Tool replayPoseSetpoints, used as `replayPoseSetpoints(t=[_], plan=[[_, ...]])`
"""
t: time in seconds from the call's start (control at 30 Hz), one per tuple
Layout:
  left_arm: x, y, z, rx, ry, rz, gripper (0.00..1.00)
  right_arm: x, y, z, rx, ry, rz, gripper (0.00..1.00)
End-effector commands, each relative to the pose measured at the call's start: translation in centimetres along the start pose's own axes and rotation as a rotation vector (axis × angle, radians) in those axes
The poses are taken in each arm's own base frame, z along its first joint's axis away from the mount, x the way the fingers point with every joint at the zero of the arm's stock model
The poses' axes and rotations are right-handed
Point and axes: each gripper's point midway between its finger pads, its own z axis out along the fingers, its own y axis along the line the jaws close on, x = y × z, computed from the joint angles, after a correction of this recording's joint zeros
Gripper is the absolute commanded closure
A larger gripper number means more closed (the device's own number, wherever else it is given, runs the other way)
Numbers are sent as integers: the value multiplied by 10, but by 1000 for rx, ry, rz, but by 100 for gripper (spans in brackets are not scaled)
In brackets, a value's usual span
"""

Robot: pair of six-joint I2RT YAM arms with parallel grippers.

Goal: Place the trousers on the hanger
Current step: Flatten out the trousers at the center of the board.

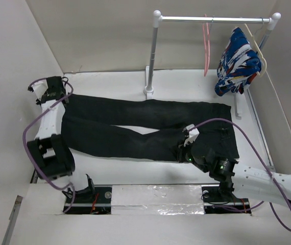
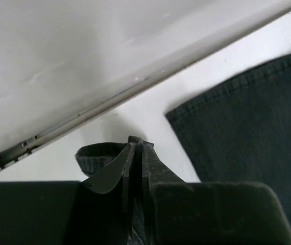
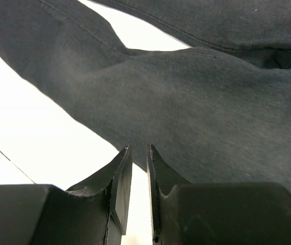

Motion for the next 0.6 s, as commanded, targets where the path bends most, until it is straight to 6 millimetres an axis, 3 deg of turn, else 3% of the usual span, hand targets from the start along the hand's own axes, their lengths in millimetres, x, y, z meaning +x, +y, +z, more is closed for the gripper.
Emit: replayPoseSetpoints(t=[0.0, 0.07, 0.2, 0.33, 0.43, 0.57], plan=[[14, 3, 24, -126, 64, 100, 100, -11, 1, -1, 5, -47, 14, 76], [15, -4, 31, -128, 77, 105, 100, -9, 0, -1, 10, -43, 13, 76], [15, -38, 34, -72, 46, 115, 100, -6, 1, 2, 13, -34, 9, 76], [-11, -64, 27, 25, 17, 38, 100, 0, -1, 7, 31, -10, -4, 76], [-22, -75, 32, 36, -8, 41, 100, 4, -5, 9, 60, 14, -18, 76], [-7, -80, 47, 11, 30, 68, 100, 4, -5, 10, 57, 9, -16, 76]])
